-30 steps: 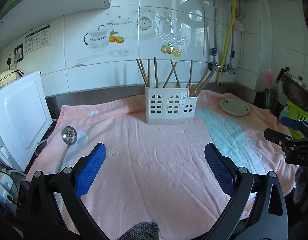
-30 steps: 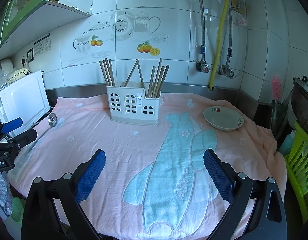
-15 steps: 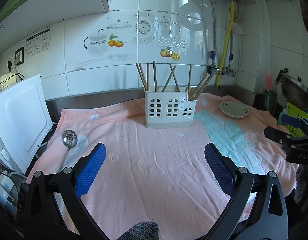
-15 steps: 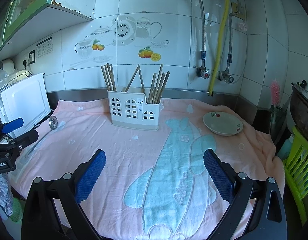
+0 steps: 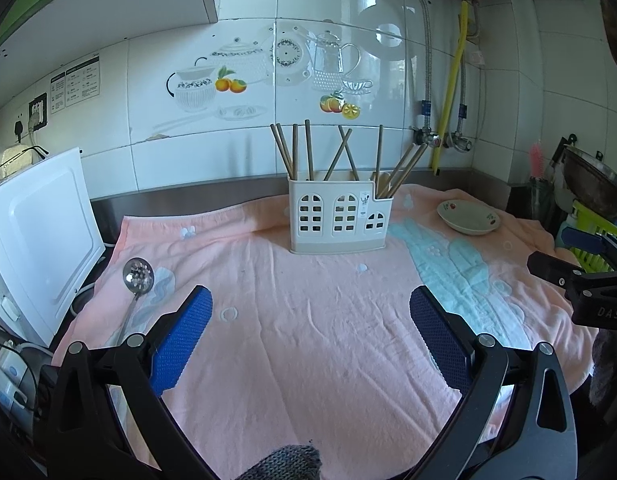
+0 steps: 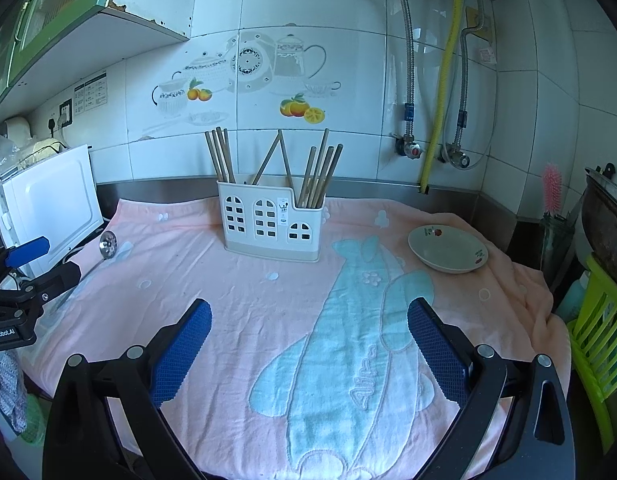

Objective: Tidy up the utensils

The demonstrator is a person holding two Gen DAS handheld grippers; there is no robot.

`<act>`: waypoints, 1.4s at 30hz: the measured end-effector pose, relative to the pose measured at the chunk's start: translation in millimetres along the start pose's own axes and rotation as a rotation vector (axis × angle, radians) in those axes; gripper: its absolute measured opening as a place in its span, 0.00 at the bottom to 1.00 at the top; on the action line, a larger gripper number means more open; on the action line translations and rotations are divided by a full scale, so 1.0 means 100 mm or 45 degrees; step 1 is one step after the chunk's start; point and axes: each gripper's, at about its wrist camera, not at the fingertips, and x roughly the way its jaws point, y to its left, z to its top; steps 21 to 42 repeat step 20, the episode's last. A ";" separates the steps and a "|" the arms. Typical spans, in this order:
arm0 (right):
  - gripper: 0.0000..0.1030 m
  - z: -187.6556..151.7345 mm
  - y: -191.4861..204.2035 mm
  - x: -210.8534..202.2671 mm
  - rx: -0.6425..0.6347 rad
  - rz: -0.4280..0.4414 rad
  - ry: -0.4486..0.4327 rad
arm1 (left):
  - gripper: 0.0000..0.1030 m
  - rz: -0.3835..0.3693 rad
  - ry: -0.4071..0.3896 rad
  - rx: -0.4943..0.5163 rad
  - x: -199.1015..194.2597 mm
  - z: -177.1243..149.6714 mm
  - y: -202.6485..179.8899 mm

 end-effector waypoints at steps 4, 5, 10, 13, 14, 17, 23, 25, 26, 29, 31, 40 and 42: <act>0.92 -0.01 0.01 0.01 -0.003 0.002 0.003 | 0.95 -0.002 -0.004 0.005 0.00 0.00 0.00; 0.92 -0.01 0.01 0.01 -0.003 0.002 0.002 | 0.95 -0.001 -0.009 0.006 0.00 -0.01 -0.01; 0.92 -0.01 0.01 0.01 0.000 0.000 0.004 | 0.95 0.007 -0.027 -0.002 -0.01 -0.02 0.01; 0.92 -0.03 0.01 0.03 0.002 -0.001 0.008 | 0.95 0.015 -0.021 -0.001 -0.01 -0.03 0.01; 0.92 -0.03 0.00 0.03 0.003 -0.002 0.009 | 0.95 0.015 -0.019 -0.002 -0.01 -0.03 0.01; 0.92 -0.04 -0.01 0.03 0.007 0.001 0.010 | 0.95 0.022 -0.009 0.000 0.00 -0.04 0.01; 0.92 -0.05 -0.01 0.03 0.005 0.001 0.011 | 0.95 0.018 -0.003 -0.006 0.01 -0.04 0.02; 0.92 -0.05 -0.01 0.03 0.005 0.001 0.011 | 0.95 0.018 -0.003 -0.006 0.01 -0.04 0.02; 0.92 -0.05 -0.01 0.03 0.005 0.001 0.011 | 0.95 0.018 -0.003 -0.006 0.01 -0.04 0.02; 0.92 -0.05 -0.01 0.03 0.005 0.001 0.011 | 0.95 0.018 -0.003 -0.006 0.01 -0.04 0.02; 0.92 -0.05 -0.01 0.03 0.005 0.001 0.011 | 0.95 0.018 -0.003 -0.006 0.01 -0.04 0.02; 0.92 -0.05 -0.01 0.03 0.005 0.001 0.011 | 0.95 0.018 -0.003 -0.006 0.01 -0.04 0.02; 0.92 -0.05 -0.01 0.03 0.005 0.001 0.011 | 0.95 0.018 -0.003 -0.006 0.01 -0.04 0.02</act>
